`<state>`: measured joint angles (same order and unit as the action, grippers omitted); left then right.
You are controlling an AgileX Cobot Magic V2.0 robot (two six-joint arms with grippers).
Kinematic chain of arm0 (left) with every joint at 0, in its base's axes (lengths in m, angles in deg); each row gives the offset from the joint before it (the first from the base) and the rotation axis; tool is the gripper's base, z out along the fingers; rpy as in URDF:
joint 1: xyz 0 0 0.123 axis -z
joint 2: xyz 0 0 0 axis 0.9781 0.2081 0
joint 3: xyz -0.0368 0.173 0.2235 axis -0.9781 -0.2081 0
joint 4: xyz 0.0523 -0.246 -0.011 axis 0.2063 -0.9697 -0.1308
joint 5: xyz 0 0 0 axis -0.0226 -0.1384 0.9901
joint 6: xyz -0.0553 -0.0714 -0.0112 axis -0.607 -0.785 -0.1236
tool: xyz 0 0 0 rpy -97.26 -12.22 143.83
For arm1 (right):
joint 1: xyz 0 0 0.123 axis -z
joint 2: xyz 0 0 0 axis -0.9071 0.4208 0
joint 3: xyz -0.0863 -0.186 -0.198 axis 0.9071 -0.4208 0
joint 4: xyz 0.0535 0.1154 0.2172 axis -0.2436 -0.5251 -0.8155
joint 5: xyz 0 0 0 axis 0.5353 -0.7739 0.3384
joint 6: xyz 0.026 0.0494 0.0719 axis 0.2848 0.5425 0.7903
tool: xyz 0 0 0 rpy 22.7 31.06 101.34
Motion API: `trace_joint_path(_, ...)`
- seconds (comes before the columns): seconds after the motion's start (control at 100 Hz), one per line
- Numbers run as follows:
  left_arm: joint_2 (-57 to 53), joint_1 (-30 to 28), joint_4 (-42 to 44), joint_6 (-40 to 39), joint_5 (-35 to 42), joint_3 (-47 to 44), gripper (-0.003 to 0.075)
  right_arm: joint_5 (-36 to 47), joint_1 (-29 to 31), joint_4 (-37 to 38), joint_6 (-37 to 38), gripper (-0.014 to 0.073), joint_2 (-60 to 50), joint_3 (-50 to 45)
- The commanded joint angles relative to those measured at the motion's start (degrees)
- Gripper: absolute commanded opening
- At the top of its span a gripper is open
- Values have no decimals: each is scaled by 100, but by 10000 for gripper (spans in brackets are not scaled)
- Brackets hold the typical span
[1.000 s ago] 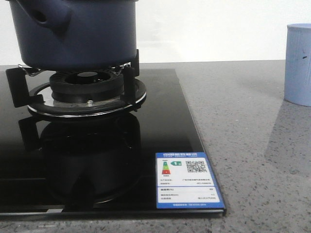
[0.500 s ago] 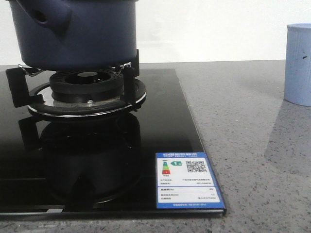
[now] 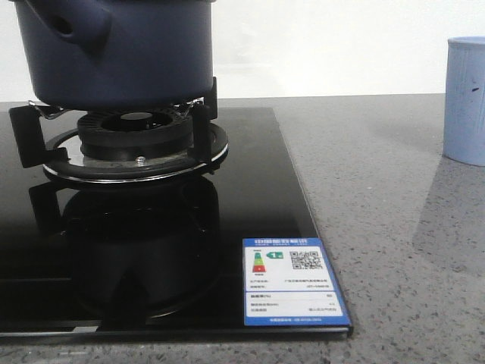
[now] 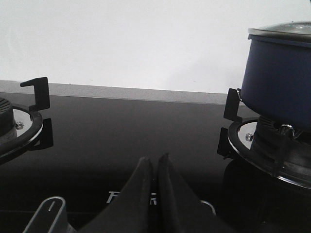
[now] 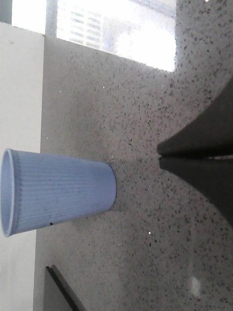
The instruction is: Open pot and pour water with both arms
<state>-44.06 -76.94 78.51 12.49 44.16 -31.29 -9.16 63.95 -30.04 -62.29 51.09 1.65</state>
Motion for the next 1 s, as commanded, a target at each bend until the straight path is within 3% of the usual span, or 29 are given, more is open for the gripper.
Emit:
trace_joint_path(0.0,-145,-14,-39,-62,447,-77,-16,519,39,43,-54,-62,-111,-106)
trace_joint_path(0.19,-145,-14,-41,-62,447,-77,-16,519,39,-295,-54,-62,-111,-106)
trace_joint_path(0.39,-145,-14,-182,-62,513,-77,-16,700,39,-1399,-54,-62,-111,-106)
trace_joint_path(0.8,-145,-14,-3641,-71,892,-12,-16,1210,39,-3432,-54,-62,-111,-83)
trace_joint_path(0.99,-135,-14,-3671,-71,877,419,-16,1167,39,-3462,-54,-61,-101,307)
